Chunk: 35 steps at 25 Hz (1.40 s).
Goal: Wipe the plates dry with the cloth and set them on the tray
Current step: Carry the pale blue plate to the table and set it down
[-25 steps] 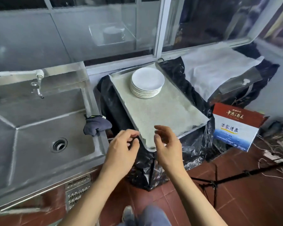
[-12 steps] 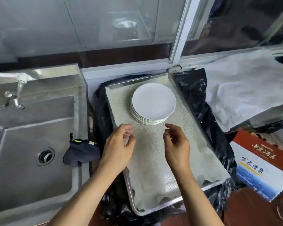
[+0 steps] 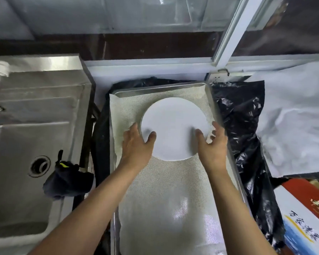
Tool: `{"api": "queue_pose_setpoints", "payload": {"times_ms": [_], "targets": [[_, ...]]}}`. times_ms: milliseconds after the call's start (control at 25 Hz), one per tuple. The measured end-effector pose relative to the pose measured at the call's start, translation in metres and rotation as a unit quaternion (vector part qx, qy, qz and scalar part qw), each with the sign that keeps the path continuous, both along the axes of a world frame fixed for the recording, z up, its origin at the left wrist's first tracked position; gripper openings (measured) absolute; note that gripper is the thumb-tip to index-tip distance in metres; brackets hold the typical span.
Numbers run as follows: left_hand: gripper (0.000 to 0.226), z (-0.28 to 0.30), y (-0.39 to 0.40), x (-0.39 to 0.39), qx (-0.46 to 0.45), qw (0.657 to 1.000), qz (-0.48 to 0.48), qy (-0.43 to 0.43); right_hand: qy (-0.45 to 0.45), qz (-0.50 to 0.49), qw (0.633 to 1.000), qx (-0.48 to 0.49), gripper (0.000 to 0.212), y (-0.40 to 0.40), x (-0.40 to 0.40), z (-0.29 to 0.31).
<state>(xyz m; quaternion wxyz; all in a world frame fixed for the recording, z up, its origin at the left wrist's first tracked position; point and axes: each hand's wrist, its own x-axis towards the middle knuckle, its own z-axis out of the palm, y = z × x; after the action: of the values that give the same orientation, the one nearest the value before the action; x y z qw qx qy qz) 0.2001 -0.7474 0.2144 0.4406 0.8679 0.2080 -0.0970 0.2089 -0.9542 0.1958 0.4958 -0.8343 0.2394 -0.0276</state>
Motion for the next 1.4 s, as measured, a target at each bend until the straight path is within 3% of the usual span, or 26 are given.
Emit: {"api": "queue_pose_setpoints", "payload": {"times_ms": [80, 280, 440, 680, 880, 1080, 1400], "targets": [[0.074, -0.013, -0.004, 0.012, -0.036, 0.999, 0.020, 0.015, 0.033, 0.011, 0.999, 0.028, 0.072, -0.006, 0.016, -0.008], [0.071, -0.034, -0.010, 0.027, -0.100, 0.992, 0.079, -0.008, 0.064, 0.022, 0.993, 0.095, 0.055, -0.008, 0.037, -0.026], [0.072, -0.039, -0.012, 0.038, -0.095, 0.989, 0.106, -0.037, 0.075, 0.015, 0.987, 0.142, 0.051, -0.006, 0.046, -0.032], [0.077, -0.041, -0.013, 0.048, -0.152, 0.974, 0.166, 0.002, 0.062, -0.002, 0.979, 0.195, 0.057, -0.003, 0.048, -0.033], [0.082, -0.036, -0.013, 0.043, -0.203, 0.960, 0.190, -0.008, 0.050, -0.011, 0.972, 0.228, 0.051, 0.001, 0.040, -0.027], [0.082, -0.026, -0.008, 0.025, -0.219, 0.957, 0.189, -0.020, 0.044, 0.002, 0.974, 0.223, 0.061, 0.005, 0.021, -0.017], [0.078, 0.009, 0.019, -0.018, -0.270, 0.938, 0.216, -0.037, 0.038, 0.053, 0.967, 0.246, 0.028, 0.026, -0.002, 0.019]]}}
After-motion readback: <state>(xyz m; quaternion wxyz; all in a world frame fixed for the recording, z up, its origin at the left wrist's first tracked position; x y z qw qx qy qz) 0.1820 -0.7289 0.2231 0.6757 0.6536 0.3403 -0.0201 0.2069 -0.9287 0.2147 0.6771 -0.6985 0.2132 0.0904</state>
